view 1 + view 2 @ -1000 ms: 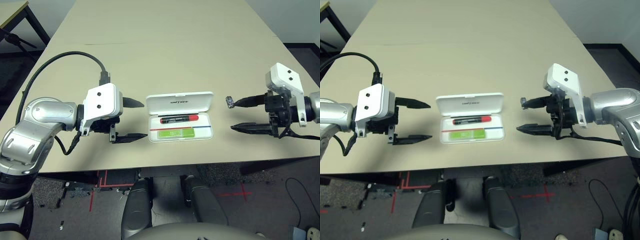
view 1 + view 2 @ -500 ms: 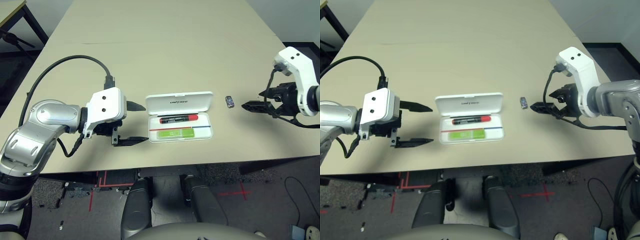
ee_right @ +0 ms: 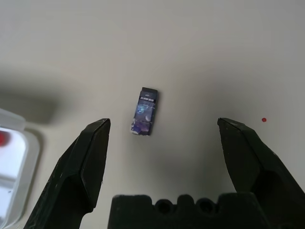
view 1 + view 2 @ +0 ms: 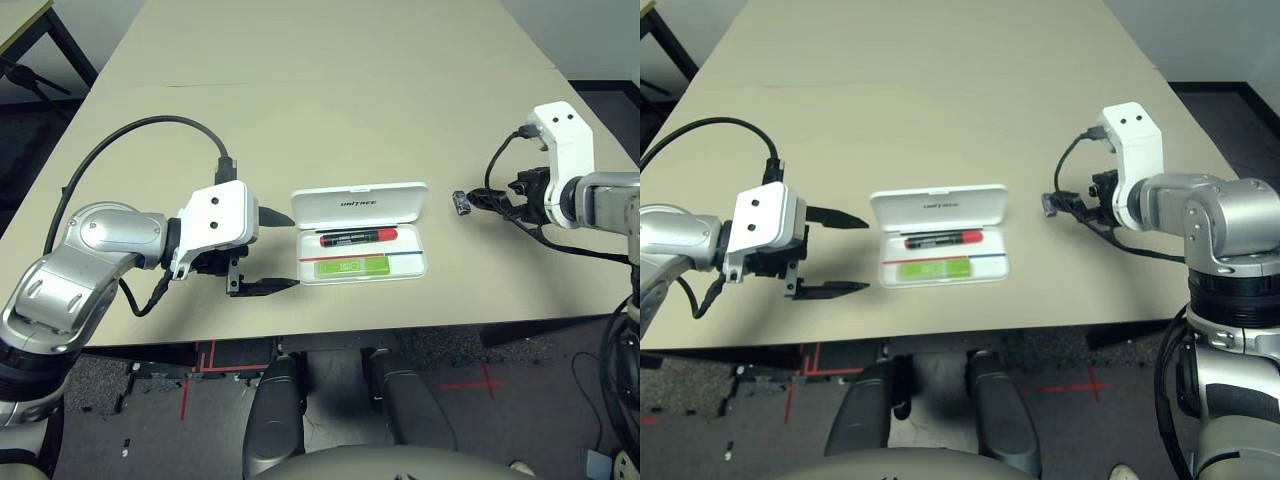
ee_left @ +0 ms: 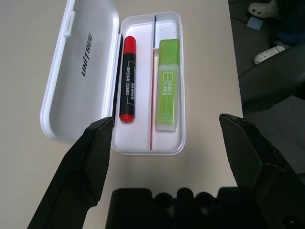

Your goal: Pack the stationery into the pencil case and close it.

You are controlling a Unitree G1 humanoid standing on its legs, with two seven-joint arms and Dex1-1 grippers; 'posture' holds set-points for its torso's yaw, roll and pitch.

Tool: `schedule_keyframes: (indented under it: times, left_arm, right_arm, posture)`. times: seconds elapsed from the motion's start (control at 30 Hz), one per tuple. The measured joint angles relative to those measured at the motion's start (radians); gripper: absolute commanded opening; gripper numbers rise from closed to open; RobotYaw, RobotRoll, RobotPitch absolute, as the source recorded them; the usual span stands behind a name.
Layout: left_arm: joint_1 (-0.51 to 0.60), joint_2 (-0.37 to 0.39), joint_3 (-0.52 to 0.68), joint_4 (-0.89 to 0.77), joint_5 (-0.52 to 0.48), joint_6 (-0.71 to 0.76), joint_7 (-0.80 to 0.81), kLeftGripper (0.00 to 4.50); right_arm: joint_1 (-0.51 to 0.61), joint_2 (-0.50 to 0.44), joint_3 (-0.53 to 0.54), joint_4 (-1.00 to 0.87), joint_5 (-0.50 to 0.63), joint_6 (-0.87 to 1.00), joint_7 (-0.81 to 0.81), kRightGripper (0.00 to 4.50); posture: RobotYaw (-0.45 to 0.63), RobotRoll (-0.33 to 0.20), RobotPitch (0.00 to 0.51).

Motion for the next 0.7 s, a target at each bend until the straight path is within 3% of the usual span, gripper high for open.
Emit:
schedule_keyframes:
  times: [0.7]
  left_arm:
    - [-0.01, 0.002, -0.02, -0.003, 0.0, 0.007, 0.017, 4.47]
  right_arm:
    - [-0.003, 0.103, 0.1, 0.228, -0.089, -0.251, 0.022, 4.5]
  posture:
    - [-0.04, 0.0, 0.182]
